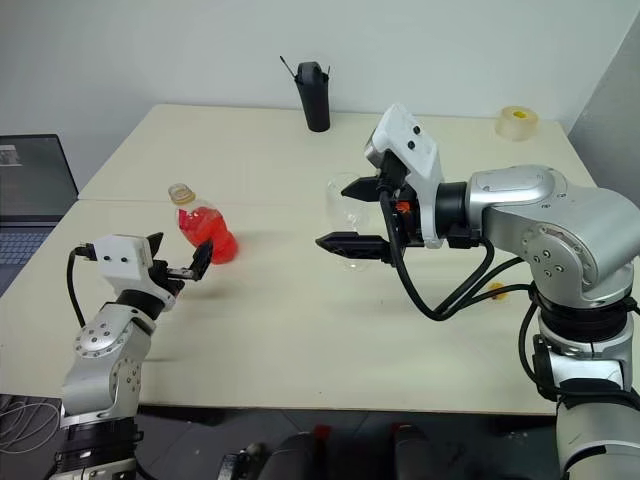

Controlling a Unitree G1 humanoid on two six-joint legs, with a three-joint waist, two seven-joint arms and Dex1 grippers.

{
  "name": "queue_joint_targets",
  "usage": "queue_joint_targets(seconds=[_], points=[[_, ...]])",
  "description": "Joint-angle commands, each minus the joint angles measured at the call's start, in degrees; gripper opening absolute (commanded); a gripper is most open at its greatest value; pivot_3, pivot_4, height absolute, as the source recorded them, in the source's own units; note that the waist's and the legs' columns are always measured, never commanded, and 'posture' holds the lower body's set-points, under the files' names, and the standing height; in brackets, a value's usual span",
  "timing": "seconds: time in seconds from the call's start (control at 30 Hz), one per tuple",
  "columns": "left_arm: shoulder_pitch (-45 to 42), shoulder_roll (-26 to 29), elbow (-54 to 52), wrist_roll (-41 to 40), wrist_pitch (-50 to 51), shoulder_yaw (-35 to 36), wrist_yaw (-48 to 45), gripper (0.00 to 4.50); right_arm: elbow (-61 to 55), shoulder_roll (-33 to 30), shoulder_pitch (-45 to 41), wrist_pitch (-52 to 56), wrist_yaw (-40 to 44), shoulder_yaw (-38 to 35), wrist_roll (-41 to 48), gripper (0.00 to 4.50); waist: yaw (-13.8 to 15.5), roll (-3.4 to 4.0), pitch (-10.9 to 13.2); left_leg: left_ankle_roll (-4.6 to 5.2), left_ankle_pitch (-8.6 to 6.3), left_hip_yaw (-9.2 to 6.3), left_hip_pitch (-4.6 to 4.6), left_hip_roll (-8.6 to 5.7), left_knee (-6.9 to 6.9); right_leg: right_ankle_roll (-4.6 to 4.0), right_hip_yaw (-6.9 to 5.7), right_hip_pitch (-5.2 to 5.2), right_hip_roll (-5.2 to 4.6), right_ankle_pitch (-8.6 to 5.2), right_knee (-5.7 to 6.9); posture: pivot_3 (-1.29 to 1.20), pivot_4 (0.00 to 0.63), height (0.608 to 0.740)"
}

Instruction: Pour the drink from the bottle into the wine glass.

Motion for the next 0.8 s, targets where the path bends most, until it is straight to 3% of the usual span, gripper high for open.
queue_joint_targets(seconds=[0.03, 0.5, 0.6, 0.8], points=[[-3.6, 0.7, 3.5, 1.5, -2.3, -0.7, -0.3, 4.50, -2.0, -0.7, -0.9, -1.3, -0.6, 0.4, 0.5, 4.46, 0.0, 0.00, 0.0, 0.00, 0.00, 0.01, 0.01, -0.01, 0.00, 0.00, -0.02, 0.00, 0.01, 0.00, 0.00, 0.00, 0.150, 0.740], [-21.0, 2.2, 31.9, 6.0, -16.0, -4.4, -5.9, 4.50, -3.3, -1.6, -1.5, -0.3, -3.3, 0.3, 1.8, 4.46, -0.1, -0.02, 0.0, 0.00, 0.00, -0.01, -0.04, -0.02, 0.08, 0.00, -0.08, -0.02, 0.08, 0.00, 0.03, 0.00, 0.150, 0.740], [-22.0, 2.0, 33.7, 5.9, -17.6, -4.4, -6.4, 3.95, -3.7, -2.1, -1.2, 0.0, -3.9, -0.1, 1.9, 4.50, -0.2, -0.02, 0.0, 0.00, 0.00, -0.02, -0.08, -0.02, 0.10, 0.00, -0.08, -0.06, 0.08, 0.00, 0.03, 0.00, 0.150, 0.740], [-22.4, 2.4, 35.1, 6.0, -18.8, -4.5, -7.2, 2.19, -4.1, -3.6, 0.1, -0.1, -4.7, -0.6, 1.7, 4.50, -0.1, -0.02, 0.0, 0.00, 0.00, -0.05, -0.10, -0.01, 0.11, 0.00, -0.09, -0.06, 0.07, 0.00, 0.04, 0.00, 0.150, 0.740]])
